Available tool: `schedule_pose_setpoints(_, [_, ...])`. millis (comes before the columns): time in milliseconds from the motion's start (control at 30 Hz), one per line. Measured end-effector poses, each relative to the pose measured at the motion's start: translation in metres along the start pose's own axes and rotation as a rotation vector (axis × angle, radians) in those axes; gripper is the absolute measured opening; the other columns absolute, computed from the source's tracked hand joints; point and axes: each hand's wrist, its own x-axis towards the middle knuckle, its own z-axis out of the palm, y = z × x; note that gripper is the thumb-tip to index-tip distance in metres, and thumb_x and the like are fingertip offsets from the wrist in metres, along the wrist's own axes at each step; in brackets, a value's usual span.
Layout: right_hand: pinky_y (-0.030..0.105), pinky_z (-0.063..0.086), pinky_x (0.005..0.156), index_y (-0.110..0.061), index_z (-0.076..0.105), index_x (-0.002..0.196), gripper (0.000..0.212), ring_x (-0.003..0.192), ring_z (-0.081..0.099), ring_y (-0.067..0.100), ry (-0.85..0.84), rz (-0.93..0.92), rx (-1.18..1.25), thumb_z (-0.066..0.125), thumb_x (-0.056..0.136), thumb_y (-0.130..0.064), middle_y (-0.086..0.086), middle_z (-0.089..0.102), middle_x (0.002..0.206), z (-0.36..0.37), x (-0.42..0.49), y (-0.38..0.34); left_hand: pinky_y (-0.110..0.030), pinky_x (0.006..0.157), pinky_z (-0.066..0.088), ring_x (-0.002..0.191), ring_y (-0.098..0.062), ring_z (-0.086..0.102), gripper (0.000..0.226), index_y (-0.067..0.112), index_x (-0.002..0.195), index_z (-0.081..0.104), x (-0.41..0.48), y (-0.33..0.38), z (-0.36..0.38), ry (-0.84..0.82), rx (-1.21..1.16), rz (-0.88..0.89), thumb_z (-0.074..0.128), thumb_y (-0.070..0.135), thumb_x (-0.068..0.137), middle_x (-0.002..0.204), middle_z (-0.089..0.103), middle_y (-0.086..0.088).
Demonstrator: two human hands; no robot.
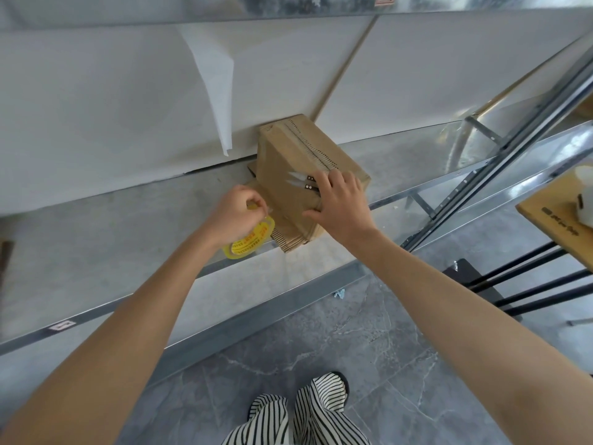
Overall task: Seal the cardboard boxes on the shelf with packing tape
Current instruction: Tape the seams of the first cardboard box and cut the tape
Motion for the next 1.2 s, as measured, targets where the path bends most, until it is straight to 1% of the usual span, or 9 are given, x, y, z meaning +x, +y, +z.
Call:
schedule_pose_setpoints(100, [0.037, 0.037, 0.091, -0.011, 0.049, 0.119, 0.068, 0.097, 0.049, 0.028, -0.024, -0.026, 0.047, 0.068, 0.072, -0.058, 0.008, 0.055, 0.104, -0.003, 0.0, 0.004, -0.026, 0.056, 0.044, 0.058, -0.015, 0.052, 0.017, 0.018, 0.072, 0.059, -0.003, -0.002, 0.002, 0.014, -0.026, -0.037, 0.061, 0.012, 0.087, 0.105, 0.052, -0.004])
schedule_pose_setpoints(200, [0.036, 0.035, 0.095, -0.013, 0.049, 0.12, 0.065, 0.104, 0.046, 0.026, -0.079, 0.01, 0.3, 0.06, 0.078, -0.062, 0.006, 0.055, 0.111, -0.012, 0.005, 0.01, -0.031, 0.071, 0.044, 0.073, -0.021, 0.051, 0.022, 0.023, 0.068, 0.056, -0.006, -0.002, 0.002, 0.066, -0.055, -0.041, 0.062, 0.011, 0.086, 0.104, 0.052, -0.007])
schedule_pose_setpoints(300, [0.035, 0.042, 0.091, -0.013, 0.053, 0.117, 0.048, 0.101, 0.05, 0.021, -0.105, 0.038, 0.489, 0.054, 0.088, -0.051, 0.003, 0.058, 0.108, -0.021, 0.011, 0.014, -0.037, 0.084, 0.045, 0.084, -0.023, 0.053, 0.019, 0.023, 0.073, 0.057, -0.008, 0.001, 0.0, 0.127, -0.072, -0.055, 0.06, 0.008, 0.083, 0.104, 0.049, -0.005])
schedule_pose_setpoints(400, [0.028, 0.045, 0.072, -0.013, 0.055, 0.115, 0.036, 0.092, 0.055, 0.02, -0.109, 0.081, 0.624, 0.048, 0.094, -0.041, 0.002, 0.061, 0.102, -0.028, 0.02, 0.017, -0.023, 0.084, 0.036, 0.098, -0.016, 0.048, 0.018, 0.019, 0.087, 0.057, -0.01, 0.001, 0.0, 0.138, -0.042, -0.064, 0.06, 0.004, 0.079, 0.105, 0.044, 0.001])
schedule_pose_setpoints(567, [0.031, 0.037, 0.062, -0.016, 0.056, 0.106, 0.028, 0.081, 0.053, 0.021, -0.049, 0.117, 0.668, 0.044, 0.094, -0.038, -0.001, 0.058, 0.091, -0.034, 0.045, 0.032, -0.027, 0.081, 0.035, 0.09, -0.01, 0.047, 0.021, 0.031, 0.074, 0.05, -0.011, 0.005, 0.012, 0.309, 0.004, -0.163, 0.07, 0.023, 0.074, 0.1, 0.046, 0.008])
schedule_pose_setpoints(767, [0.025, 0.034, 0.055, -0.021, 0.054, 0.097, 0.025, 0.074, 0.052, 0.014, -0.06, 0.103, 0.738, 0.045, 0.094, -0.043, -0.005, 0.058, 0.083, -0.028, 0.068, 0.069, -0.027, 0.074, 0.031, 0.082, -0.009, 0.045, 0.017, 0.032, 0.07, 0.049, -0.004, 0.015, 0.03, 0.553, 0.102, -0.265, 0.062, 0.031, 0.082, 0.097, 0.048, 0.012])
schedule_pose_setpoints(867, [0.022, 0.033, 0.056, -0.023, 0.054, 0.095, 0.028, 0.072, 0.05, 0.002, -0.089, 0.082, 0.768, 0.045, 0.092, -0.049, -0.012, 0.055, 0.077, -0.022, 0.075, 0.085, -0.026, 0.076, 0.033, 0.085, -0.009, 0.048, 0.011, 0.029, 0.078, 0.059, -0.001, 0.016, 0.038, 0.651, 0.104, -0.268, 0.056, 0.025, 0.087, 0.103, 0.053, 0.007])
schedule_pose_setpoints(967, [0.026, 0.034, 0.057, -0.02, 0.056, 0.1, 0.03, 0.075, 0.053, 0.014, -0.127, -0.002, 0.762, 0.044, 0.093, -0.046, -0.007, 0.058, 0.081, -0.012, 0.081, 0.093, -0.029, 0.083, 0.042, 0.093, -0.016, 0.056, 0.018, 0.013, 0.091, 0.072, -0.001, 0.018, 0.047, 0.718, 0.112, -0.213, 0.054, 0.016, 0.092, 0.107, 0.06, -0.002])
schedule_pose_setpoints(1200, [0.022, 0.03, 0.054, -0.018, 0.053, 0.097, 0.02, 0.075, 0.049, 0.016, -0.093, -0.143, 0.715, 0.043, 0.096, -0.036, -0.002, 0.057, 0.087, 0.003, 0.089, 0.09, -0.02, 0.083, 0.035, 0.103, -0.024, 0.057, 0.027, 0.003, 0.113, 0.066, -0.005, 0.019, 0.068, 0.697, 0.232, -0.23, 0.046, 0.01, 0.096, 0.121, 0.056, -0.009])
